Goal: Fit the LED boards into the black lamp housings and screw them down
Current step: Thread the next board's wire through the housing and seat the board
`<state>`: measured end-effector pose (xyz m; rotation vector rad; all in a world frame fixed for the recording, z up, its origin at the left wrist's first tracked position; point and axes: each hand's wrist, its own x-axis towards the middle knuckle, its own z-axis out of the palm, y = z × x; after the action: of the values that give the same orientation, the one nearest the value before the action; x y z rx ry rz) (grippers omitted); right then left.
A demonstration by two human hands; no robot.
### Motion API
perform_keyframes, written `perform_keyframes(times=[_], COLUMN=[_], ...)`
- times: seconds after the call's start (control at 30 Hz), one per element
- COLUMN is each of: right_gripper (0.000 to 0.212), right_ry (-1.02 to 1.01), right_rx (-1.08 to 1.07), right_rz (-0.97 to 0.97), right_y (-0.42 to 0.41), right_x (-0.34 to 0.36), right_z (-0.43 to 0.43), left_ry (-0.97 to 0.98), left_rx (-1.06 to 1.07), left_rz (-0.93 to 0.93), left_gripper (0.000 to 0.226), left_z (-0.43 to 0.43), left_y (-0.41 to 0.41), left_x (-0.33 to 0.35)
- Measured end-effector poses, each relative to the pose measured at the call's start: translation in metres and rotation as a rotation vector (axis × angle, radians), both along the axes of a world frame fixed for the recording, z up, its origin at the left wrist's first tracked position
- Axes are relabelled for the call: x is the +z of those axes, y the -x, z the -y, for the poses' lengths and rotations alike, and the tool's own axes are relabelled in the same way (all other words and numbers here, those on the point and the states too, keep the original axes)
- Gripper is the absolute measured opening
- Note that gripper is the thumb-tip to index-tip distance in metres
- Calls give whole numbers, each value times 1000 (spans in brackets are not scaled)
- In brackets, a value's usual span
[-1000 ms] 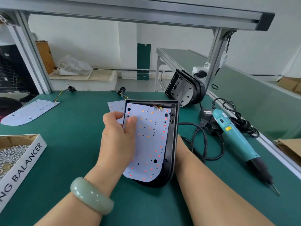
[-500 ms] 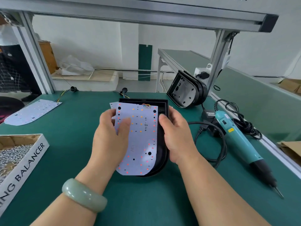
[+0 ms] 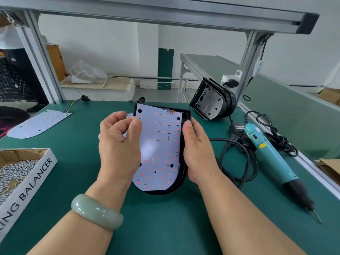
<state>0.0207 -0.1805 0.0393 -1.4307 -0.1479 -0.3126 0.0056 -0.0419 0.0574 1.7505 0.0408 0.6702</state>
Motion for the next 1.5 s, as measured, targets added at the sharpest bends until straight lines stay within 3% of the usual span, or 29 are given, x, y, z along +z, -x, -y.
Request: perform_keyframes(times=[0.17,0.27,0.37,0.47,0.57,0.73,0.83,0.93,1.13,1.5], right_gripper=[20,23,31,31,31,28,31,27,22,20], right_ry=[-39,-42,-14,-43,-20,-69,-126,-135,-140,-109], right_rx=[54,42,-3,-19,-53,-12,46,72,53,113], right_rz=[9,9,16,-13,-2,67,117,159,191,136], right_y=[1,4,5,7,8,5,6,7,9,11], right_x=[3,7,6,6,7,12,14,17,16,11], right_z=[-1,-5,-9,-8,-5,1,4,6,4,-1], left_ry=[-198,-462,-541,-421,-197,75,81,123,66,72], left_rx=[89,204,204,163,41,-116,-187,-257,-194,-176], left_rz=[77,104,-10,-154,-175,-187,-164,-121,-15,-38], left_gripper=[5,32,64,52,31,17,7,18,30,20], left_z=[5,5,8,2,-6,-5,-3,-3,0,-5], left_y=[1,-2,-3,-10,-16,-12,-10,-8,-4,-5], left_x=[-6,-9,-6,-6,-4,-2,4,13,16,17])
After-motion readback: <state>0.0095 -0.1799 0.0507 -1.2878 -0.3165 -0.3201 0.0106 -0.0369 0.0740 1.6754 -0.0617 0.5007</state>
